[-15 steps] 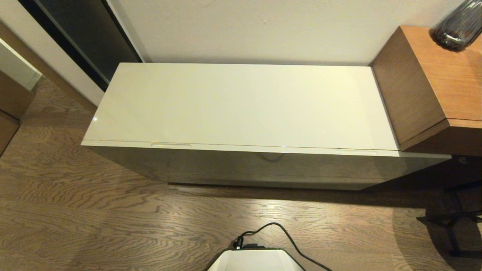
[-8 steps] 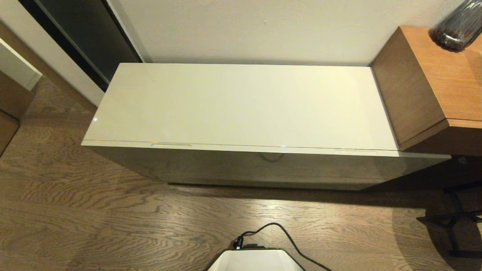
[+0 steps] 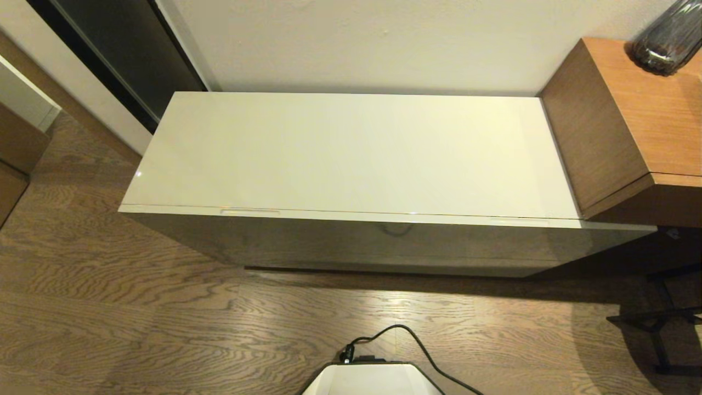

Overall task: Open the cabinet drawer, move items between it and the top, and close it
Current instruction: Open the drawer

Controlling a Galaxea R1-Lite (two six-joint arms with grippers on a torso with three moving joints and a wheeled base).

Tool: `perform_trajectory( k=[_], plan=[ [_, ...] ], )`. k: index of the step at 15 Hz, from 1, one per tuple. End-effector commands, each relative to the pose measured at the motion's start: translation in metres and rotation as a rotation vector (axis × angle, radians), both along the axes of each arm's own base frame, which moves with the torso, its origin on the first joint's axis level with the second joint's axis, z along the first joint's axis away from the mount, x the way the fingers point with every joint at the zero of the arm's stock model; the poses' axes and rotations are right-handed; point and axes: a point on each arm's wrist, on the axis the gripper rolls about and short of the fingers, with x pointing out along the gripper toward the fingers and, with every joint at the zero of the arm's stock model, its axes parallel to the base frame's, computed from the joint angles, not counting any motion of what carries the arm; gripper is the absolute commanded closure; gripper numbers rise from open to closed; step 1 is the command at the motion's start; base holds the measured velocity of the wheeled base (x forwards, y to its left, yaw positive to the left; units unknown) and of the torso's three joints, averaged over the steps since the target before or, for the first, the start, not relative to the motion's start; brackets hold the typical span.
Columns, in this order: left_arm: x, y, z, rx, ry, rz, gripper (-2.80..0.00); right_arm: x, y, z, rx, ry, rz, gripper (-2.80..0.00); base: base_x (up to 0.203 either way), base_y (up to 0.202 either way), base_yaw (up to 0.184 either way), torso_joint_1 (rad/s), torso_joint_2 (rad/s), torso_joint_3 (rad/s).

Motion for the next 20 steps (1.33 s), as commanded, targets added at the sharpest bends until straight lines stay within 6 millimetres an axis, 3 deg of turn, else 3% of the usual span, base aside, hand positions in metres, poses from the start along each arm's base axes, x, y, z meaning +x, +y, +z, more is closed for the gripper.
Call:
perform_trajectory(
  k=[1, 3, 14, 17, 19, 20],
  plan=[
    [0.0001, 0.0000, 0.0000, -0.001, 0.001, -0.001, 0.00, 0.0040, 0.0038, -0.0031, -0.017, -0.055, 0.170, 0.00, 0.000, 0.000, 0.000, 0.000, 0.00, 0.000],
    [0.0001, 0.0000, 0.0000, 0.000, 0.001, 0.000, 0.00, 0.0047, 0.0053, -0.0108, -0.013, 0.021, 0.242, 0.00, 0.000, 0.000, 0.000, 0.000, 0.00, 0.000],
    [0.0001, 0.0000, 0.0000, 0.001, 0.001, 0.001, 0.00, 0.0047, 0.0049, -0.0097, 0.059, 0.001, 0.225, 0.00, 0.000, 0.000, 0.000, 0.000, 0.00, 0.000],
    [0.0001, 0.0000, 0.0000, -0.001, 0.001, 0.001, 0.00, 0.0047, 0.0049, -0.0095, 0.139, -0.010, 0.232, 0.00, 0.000, 0.000, 0.000, 0.000, 0.00, 0.000],
    [0.0001, 0.0000, 0.0000, 0.001, 0.001, -0.001, 0.00, 0.0047, 0.0047, -0.0114, 0.327, -0.016, 0.228, 0.00, 0.000, 0.000, 0.000, 0.000, 0.00, 0.000],
    [0.0001, 0.0000, 0.0000, 0.000, 0.001, 0.000, 0.00, 0.0048, 0.0047, -0.0118, 0.341, -0.014, 0.228, 0.00, 0.000, 0.000, 0.000, 0.000, 0.00, 0.000]
  ],
)
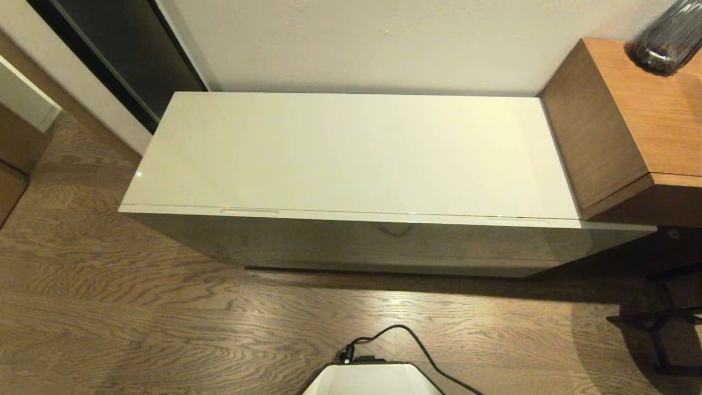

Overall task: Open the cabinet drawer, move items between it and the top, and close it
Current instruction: Open the drawer

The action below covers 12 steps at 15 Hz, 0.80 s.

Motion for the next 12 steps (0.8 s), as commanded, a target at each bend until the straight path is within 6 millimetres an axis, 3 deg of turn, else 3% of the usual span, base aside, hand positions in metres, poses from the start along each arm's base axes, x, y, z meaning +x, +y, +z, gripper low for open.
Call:
perform_trajectory(
  k=[1, 3, 12],
  plan=[
    [0.0001, 0.0000, 0.0000, -0.002, 0.001, 0.001, 0.00, 0.0003, 0.0001, -0.0014, -0.016, 0.017, 0.003, 0.00, 0.000, 0.000, 0.000, 0.000, 0.00, 0.000],
    [0.0001, 0.0000, 0.0000, 0.000, 0.001, 0.001, 0.00, 0.0003, 0.0004, -0.0036, -0.102, 0.040, 0.019, 0.00, 0.000, 0.000, 0.000, 0.000, 0.00, 0.000],
    [0.0001, 0.0000, 0.0000, -0.002, 0.001, 0.000, 0.00, 0.0003, 0.0003, -0.0039, -0.065, 0.044, 0.012, 0.00, 0.000, 0.000, 0.000, 0.000, 0.00, 0.000]
  ],
)
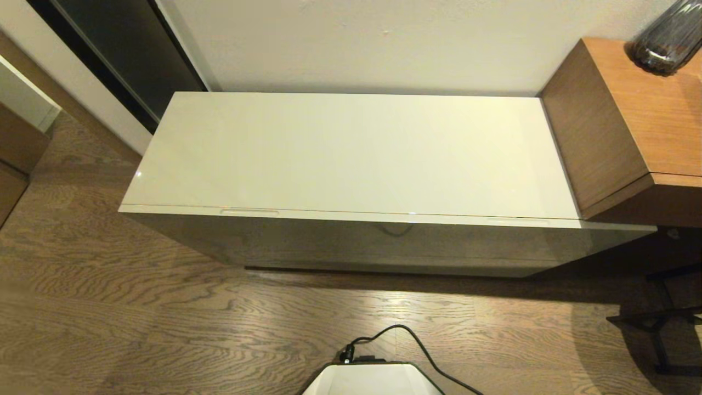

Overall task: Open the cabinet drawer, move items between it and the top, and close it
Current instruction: Open the drawer

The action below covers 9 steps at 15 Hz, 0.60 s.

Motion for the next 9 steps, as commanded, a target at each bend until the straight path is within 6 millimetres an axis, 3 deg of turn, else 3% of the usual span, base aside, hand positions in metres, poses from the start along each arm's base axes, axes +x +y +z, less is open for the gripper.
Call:
perform_trajectory(
  k=[1, 9],
  plan=[
    [0.0001, 0.0000, 0.0000, -0.001, 0.001, 0.000, 0.00, 0.0003, 0.0000, -0.0002, 0.000, 0.004, 0.001, 0.00, 0.000, 0.000, 0.000, 0.000, 0.00, 0.000],
    [0.0001, 0.0000, 0.0000, -0.001, 0.001, 0.001, 0.00, 0.0003, -0.0001, 0.0000, 0.038, 0.002, -0.001, 0.00, 0.000, 0.000, 0.000, 0.000, 0.00, 0.000]
  ],
)
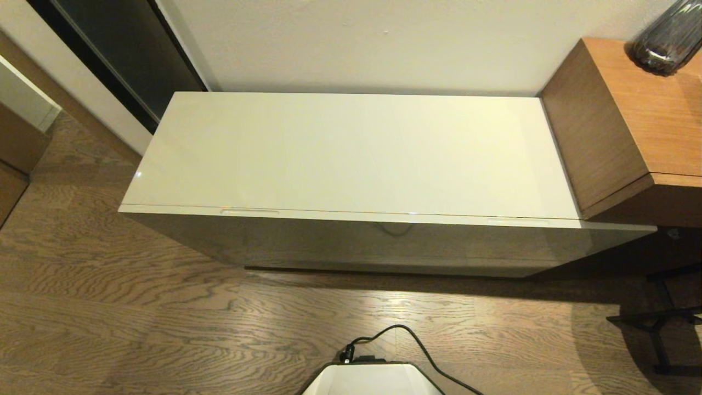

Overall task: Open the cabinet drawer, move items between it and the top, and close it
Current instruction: Open the drawer

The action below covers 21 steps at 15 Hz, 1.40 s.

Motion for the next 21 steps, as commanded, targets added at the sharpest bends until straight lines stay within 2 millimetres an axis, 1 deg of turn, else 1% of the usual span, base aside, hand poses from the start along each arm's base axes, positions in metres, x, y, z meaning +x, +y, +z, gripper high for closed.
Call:
perform_trajectory(
  k=[1, 6, 7, 8, 9, 10, 11, 12, 13, 14, 15, 17, 19, 21],
  plan=[
    [0.000, 0.000, 0.000, 0.000, 0.001, 0.001, 0.00, 0.000, 0.000, 0.000, 0.008, 0.000, 0.001, 0.00, 0.000, 0.000, 0.000, 0.000, 0.00, 0.000],
    [0.000, 0.000, 0.000, -0.002, 0.001, 0.001, 0.00, 0.000, 0.000, 0.001, -0.015, 0.003, 0.003, 0.00, 0.000, 0.000, 0.000, 0.000, 0.00, 0.000],
    [0.000, 0.000, 0.000, -0.002, 0.001, 0.001, 0.00, -0.001, 0.000, 0.007, -0.017, 0.011, 0.003, 0.00, 0.000, 0.000, 0.000, 0.000, 0.00, 0.000],
    [0.000, 0.000, 0.000, -0.002, 0.001, 0.000, 0.00, -0.006, 0.000, 0.023, -0.011, 0.005, 0.004, 0.00, 0.000, 0.000, 0.000, 0.000, 0.00, 0.000],
    [0.000, 0.000, 0.000, -0.002, 0.001, 0.000, 0.00, -0.013, 0.000, 0.050, 0.011, -0.020, 0.005, 0.00, 0.000, 0.000, 0.000, 0.000, 0.00, 0.000],
    [0.000, 0.000, 0.000, 0.000, 0.001, 0.001, 0.00, -0.022, 0.000, 0.084, 0.043, -0.049, 0.007, 0.00, 0.000, 0.000, 0.000, 0.000, 0.00, 0.000],
    [0.000, 0.000, 0.000, -0.002, 0.001, 0.001, 0.00, -0.030, 0.001, 0.124, 0.079, -0.062, 0.010, 0.00, 0.000, 0.000, 0.000, 0.000, 0.00, 0.000],
    [0.000, 0.000, 0.000, -0.001, 0.001, 0.001, 0.00, -0.024, 0.001, 0.155, 0.110, 0.003, 0.011, 0.00, 0.000, 0.000, 0.000, 0.000, 0.00, 0.000],
    [0.000, 0.000, 0.000, 0.000, 0.001, 0.000, 0.00, -0.010, 0.001, 0.172, 0.134, 0.100, 0.012, 0.00, 0.000, 0.000, 0.000, 0.000, 0.00, 0.000],
    [0.000, 0.000, 0.000, -0.002, 0.001, 0.000, 0.00, 0.008, 0.001, 0.182, 0.151, 0.220, 0.009, 0.00, 0.000, 0.000, 0.000, 0.000, 0.00, 0.000],
    [0.000, 0.000, 0.000, -0.001, 0.001, 0.001, 0.00, 0.037, 0.000, 0.185, 0.157, 0.364, 0.003, 0.00, 0.000, 0.000, 0.000, 0.000, 0.00, 0.000],
    [0.000, 0.000, 0.000, 0.000, 0.001, 0.001, 0.00, 0.091, 0.000, 0.183, 0.151, 0.591, 0.001, 0.00, 0.000, 0.000, 0.000, 0.000, 0.00, 0.000],
    [0.000, 0.000, 0.000, -0.002, 0.001, 0.001, 0.00, 0.133, 0.003, 0.179, 0.150, 0.718, 0.020, 0.00, 0.000, 0.000, 0.000, 0.000, 0.00, 0.000],
    [0.000, 0.000, 0.000, -0.002, 0.001, 0.000, 0.00, 0.198, 0.016, 0.161, 0.171, 0.880, 0.038, 0.00, 0.000, 0.000, 0.000, 0.000, 0.00, 0.000]
  ],
)
